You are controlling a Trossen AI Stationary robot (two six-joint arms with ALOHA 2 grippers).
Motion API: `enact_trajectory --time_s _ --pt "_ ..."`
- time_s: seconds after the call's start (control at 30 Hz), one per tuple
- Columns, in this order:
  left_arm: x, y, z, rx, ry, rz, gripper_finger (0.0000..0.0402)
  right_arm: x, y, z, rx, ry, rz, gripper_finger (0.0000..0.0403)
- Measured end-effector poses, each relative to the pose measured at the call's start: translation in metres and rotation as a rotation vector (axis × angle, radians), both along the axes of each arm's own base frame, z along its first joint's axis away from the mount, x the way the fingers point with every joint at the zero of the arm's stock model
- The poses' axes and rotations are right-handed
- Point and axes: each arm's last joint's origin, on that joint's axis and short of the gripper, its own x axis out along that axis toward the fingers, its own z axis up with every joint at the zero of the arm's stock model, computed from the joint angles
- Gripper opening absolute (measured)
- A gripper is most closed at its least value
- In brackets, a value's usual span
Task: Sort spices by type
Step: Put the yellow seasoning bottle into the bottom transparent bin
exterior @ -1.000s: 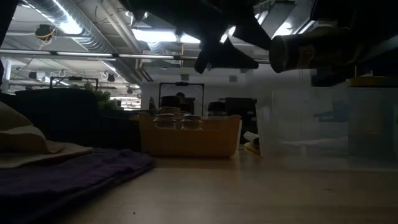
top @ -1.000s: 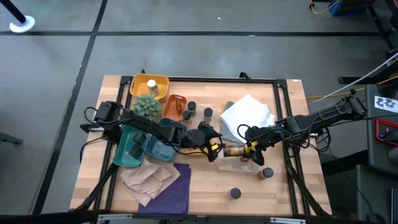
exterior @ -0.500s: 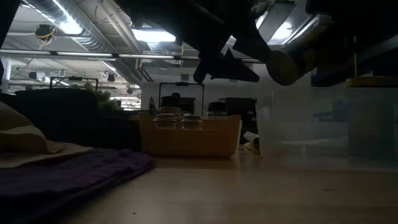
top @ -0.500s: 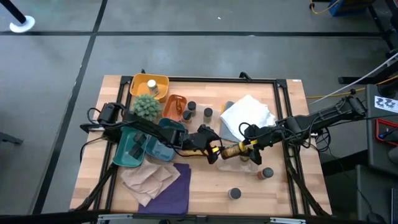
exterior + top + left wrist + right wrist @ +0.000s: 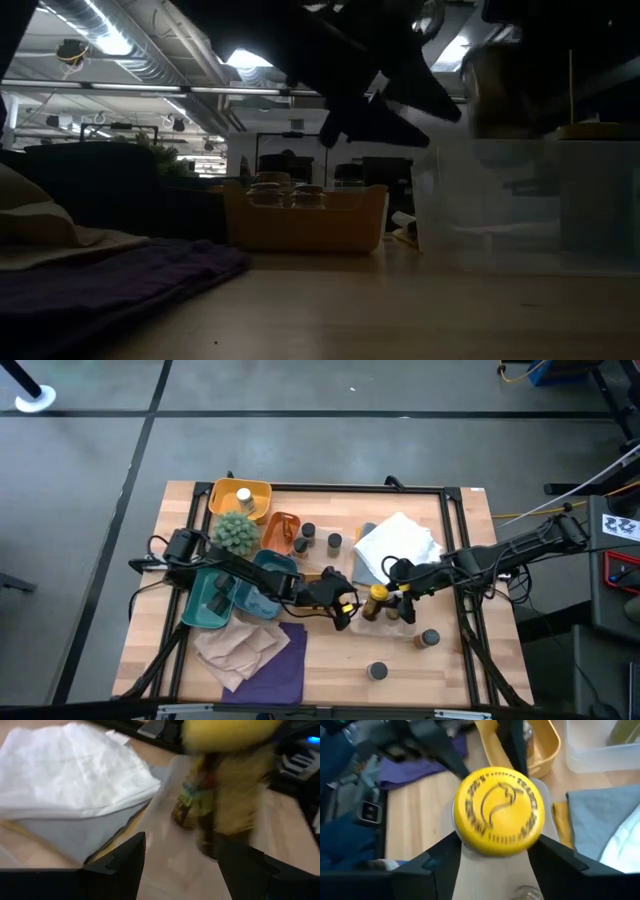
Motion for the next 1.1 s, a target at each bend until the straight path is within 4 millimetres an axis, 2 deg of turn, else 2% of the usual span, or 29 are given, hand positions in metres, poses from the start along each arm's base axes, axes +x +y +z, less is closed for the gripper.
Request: enact_trajectory --time_s 0.27,0.6,0.77,1.1 --pt "-0.004 0.001 0.012 0.07 -0.001 -0.035 0.0221 0.014 0.005 -0.021 -0.061 0.093 0.034 0.0184" --pt "-0.005 0.001 0.01 0.102 0.037 -0.046 0.0221 0.027 0.009 -0.047 -0.094 0.21 0.038 0.0198" --pt "-0.006 0.002 0.008 0.119 0.057 -0.052 0.0221 0.033 0.011 -0.052 -0.1 0.216 0.035 0.0199" --pt "-0.005 0.005 0.009 0.147 0.06 -0.057 0.0221 0.032 0.011 -0.052 -0.079 0.228 0.055 0.0199"
